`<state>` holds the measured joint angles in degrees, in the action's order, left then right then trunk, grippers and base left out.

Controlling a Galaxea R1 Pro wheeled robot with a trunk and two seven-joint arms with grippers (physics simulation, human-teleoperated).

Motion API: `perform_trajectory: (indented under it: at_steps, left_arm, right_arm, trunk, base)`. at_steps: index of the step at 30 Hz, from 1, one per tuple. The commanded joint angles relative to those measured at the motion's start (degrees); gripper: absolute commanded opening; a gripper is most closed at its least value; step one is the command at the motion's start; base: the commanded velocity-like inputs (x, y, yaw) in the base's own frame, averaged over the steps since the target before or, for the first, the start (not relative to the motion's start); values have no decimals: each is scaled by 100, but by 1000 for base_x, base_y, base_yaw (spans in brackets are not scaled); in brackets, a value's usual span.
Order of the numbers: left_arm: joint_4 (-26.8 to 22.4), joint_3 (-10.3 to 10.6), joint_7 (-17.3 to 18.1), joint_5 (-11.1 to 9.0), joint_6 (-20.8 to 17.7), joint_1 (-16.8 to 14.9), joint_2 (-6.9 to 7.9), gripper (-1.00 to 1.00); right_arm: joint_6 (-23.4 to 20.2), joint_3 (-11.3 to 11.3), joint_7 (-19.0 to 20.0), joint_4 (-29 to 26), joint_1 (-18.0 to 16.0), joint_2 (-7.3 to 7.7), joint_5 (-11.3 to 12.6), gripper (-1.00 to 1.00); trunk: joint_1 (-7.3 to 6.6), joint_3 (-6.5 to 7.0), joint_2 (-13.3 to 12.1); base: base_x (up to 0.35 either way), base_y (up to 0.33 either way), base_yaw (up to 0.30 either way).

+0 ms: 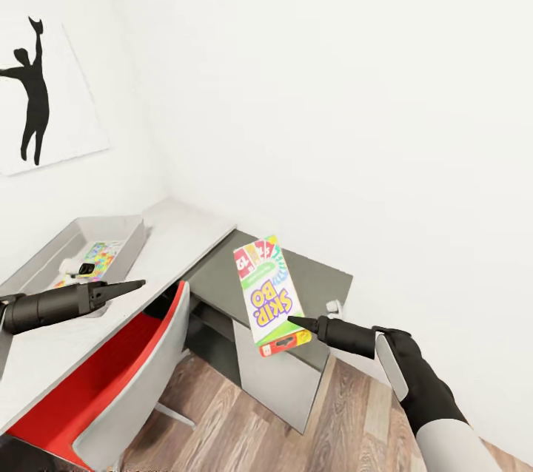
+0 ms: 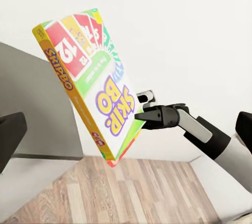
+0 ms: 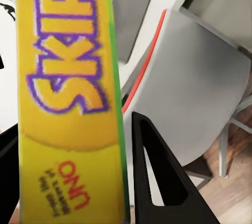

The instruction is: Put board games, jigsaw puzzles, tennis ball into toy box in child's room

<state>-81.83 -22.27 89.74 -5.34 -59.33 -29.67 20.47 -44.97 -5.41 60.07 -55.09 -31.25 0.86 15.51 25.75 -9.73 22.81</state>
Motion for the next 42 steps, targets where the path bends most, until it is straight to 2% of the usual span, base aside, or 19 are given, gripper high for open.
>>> perform_trajectory:
  at_steps: [1,18,28,42]
  left_arm:
    - [1,2,26,10,-61,-6,0,100]
    - [15,-14,26,9,-46,-4,-2,100]
    - [18,-21,26,14,-24,5,-7,100]
    - [18,-16,26,15,-9,5,-8,100]
  right_arm:
    - [-29,-4,10,-2,-3,1,14,-100]
    - [-23,-4,6,-2,-3,1,14,-100]
    - [-20,-4,5,-2,-3,-4,5,-100]
    - [-19,-4,-4,7,-3,-12,-12,-100]
  trunk:
    - [3,-4,11]
    - [3,115,11]
    - [3,185,11]
    - [3,268,11]
  base:
    - [0,0,210]
    - [1,16,210]
    - [93,247,210]
    - [243,213,186]
